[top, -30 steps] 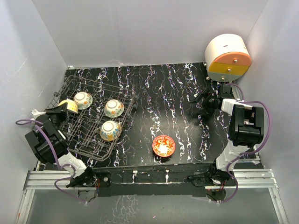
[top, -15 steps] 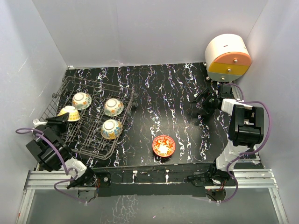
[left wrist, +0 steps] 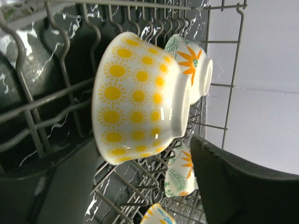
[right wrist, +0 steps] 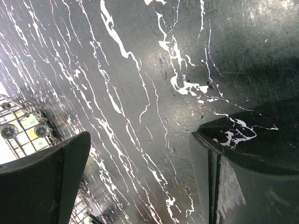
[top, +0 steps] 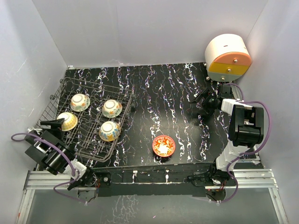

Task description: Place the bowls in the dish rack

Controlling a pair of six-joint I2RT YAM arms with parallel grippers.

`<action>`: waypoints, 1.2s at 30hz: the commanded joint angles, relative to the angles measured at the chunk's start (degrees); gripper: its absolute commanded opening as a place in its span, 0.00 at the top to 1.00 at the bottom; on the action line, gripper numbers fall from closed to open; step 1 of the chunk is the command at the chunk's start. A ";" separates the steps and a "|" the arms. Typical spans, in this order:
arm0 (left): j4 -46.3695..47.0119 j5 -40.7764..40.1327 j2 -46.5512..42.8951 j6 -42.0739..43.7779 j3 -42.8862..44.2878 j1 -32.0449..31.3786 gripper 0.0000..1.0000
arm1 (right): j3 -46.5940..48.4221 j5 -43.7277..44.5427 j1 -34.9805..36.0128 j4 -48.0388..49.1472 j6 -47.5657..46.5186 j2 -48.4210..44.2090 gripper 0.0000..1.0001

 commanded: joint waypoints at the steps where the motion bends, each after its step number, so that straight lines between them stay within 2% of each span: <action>1: -18.33 -7.05 -0.70 7.35 3.72 1.76 0.17 | -1.43 2.46 0.13 -0.49 -2.00 -1.07 0.10; 5: -26.07 -12.16 -1.55 7.56 5.90 1.76 0.03 | -1.07 2.38 0.06 -0.64 -2.14 -0.91 0.10; 12: -38.17 -18.98 -2.33 8.45 11.06 0.22 0.03 | -0.23 2.28 0.13 -1.17 -2.07 -0.31 0.10; 18: -52.69 -32.28 -2.47 9.14 19.80 -3.17 0.03 | 0.05 2.45 0.13 -1.52 -2.09 -0.03 0.10; 21: -57.45 -36.42 -2.07 10.22 24.82 -5.59 0.03 | 0.65 2.58 0.11 -1.93 -2.09 -0.10 0.10; 31: -61.33 -36.29 -1.01 12.99 37.49 -18.67 0.03 | 2.00 3.23 0.12 -3.23 -1.41 -1.10 0.10; 34: -61.21 -37.91 -2.05 13.95 40.37 -26.82 0.03 | 1.96 3.37 0.18 -3.60 -1.09 -1.07 0.10; 36: -60.88 -39.83 -2.20 14.44 42.91 -34.45 0.03 | 1.94 3.59 0.29 -3.81 -0.70 -3.01 0.10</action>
